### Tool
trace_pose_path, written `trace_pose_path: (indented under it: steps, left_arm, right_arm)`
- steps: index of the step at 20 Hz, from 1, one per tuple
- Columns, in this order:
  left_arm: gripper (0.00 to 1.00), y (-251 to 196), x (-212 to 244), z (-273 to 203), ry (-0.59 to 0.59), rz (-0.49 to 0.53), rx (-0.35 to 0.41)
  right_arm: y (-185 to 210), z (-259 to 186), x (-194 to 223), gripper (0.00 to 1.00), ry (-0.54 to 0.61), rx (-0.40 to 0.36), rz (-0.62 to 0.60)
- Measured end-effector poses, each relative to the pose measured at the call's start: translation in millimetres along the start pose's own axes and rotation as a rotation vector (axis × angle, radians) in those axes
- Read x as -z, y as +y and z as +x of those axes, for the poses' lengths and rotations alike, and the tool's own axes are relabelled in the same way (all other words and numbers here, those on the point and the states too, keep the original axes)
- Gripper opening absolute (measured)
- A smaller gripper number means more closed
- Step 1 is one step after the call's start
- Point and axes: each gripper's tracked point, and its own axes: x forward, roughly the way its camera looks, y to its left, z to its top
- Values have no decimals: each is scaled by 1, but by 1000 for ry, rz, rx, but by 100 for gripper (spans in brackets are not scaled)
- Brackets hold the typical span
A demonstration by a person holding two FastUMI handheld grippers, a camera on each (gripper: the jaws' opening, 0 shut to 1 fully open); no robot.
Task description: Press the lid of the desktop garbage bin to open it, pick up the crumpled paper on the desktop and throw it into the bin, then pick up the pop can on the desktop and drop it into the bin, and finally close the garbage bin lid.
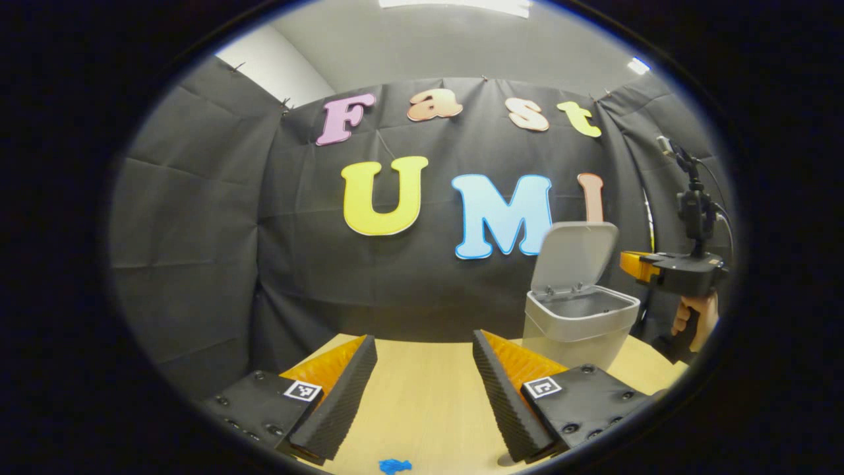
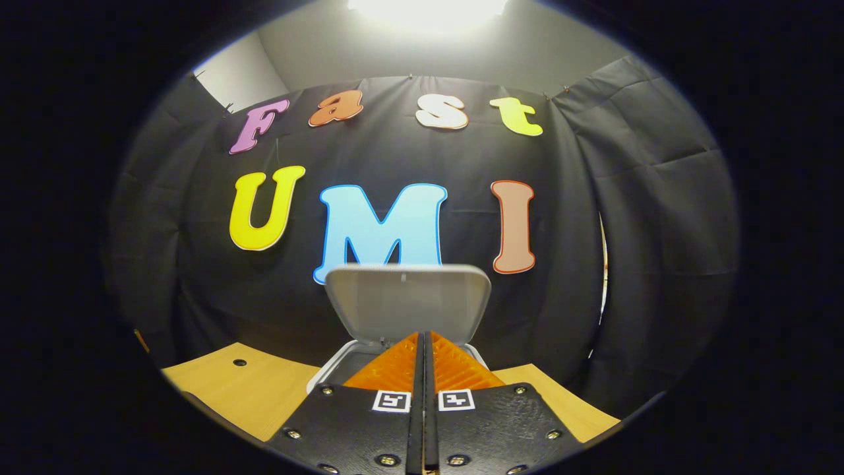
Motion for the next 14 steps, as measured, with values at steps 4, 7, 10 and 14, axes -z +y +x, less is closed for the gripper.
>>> trace_pose_path:
  steps: [4, 7, 10, 14]
  left_arm:
    - [96, 2, 1, -4, -1, -8, -1]
    - [96, 4, 4, -4, 5, -3, -7]
    - [96, 1, 8, -6, 10, 4, -1]
    - [96, -6, 12, -7, 19, 4, 17]
  right_arm:
    - [-1, -13, -7, 1, -12, -6, -8]
    - [1, -24, -1, 1, 10, -14, -3]
    - [2, -36, 6, 1, 46, -25, 42]
    - [-3, -51, 10, 1, 64, -12, 52]
